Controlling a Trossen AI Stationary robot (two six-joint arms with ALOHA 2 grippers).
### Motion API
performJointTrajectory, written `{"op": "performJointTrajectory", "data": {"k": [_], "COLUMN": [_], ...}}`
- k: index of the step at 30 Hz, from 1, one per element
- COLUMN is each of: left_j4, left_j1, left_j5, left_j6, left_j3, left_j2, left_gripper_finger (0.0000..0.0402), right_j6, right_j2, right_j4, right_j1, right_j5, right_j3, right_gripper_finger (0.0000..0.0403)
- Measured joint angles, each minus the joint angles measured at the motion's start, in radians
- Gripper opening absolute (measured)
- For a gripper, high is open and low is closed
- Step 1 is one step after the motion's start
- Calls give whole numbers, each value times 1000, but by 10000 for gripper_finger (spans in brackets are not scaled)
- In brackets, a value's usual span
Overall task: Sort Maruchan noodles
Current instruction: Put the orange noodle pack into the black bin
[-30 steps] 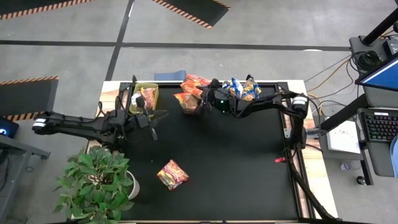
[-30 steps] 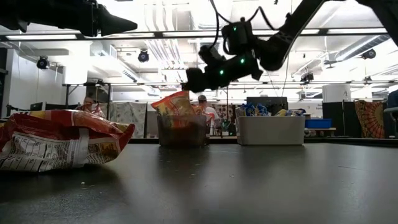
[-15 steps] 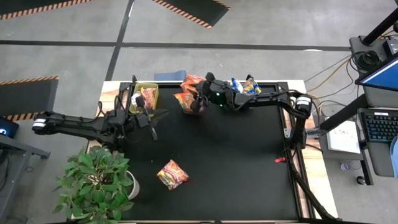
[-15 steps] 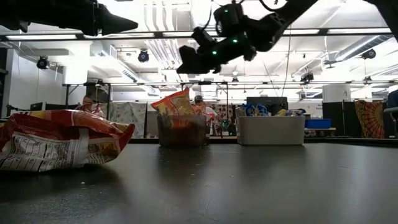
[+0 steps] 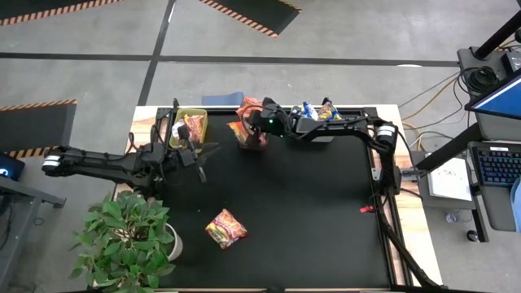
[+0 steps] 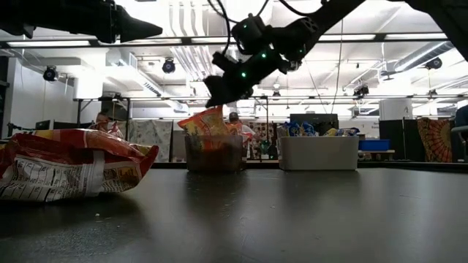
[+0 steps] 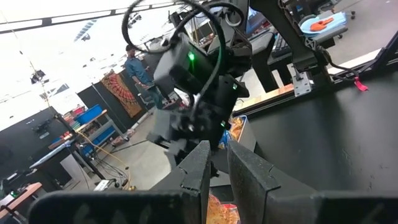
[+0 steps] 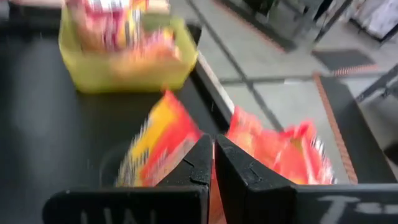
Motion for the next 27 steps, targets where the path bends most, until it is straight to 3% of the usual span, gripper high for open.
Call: {"op": "performJointTrajectory", "data": {"k": [7,27], "left_j4": [1,1], "left_j1": [0,0], "left_j5": [0,0], "left_j6": [0,0], "left_j3": [0,0], "left_j2": [2,4], "left_gripper_finger": [40,40], "right_j6": [7,15], "right_j2": [0,-1], "right_j4": [-128,-220], "right_j1": [0,18], "right_j5": [3,3], "right_j3": [-13,-54], "right_gripper_finger": [9,9]}}
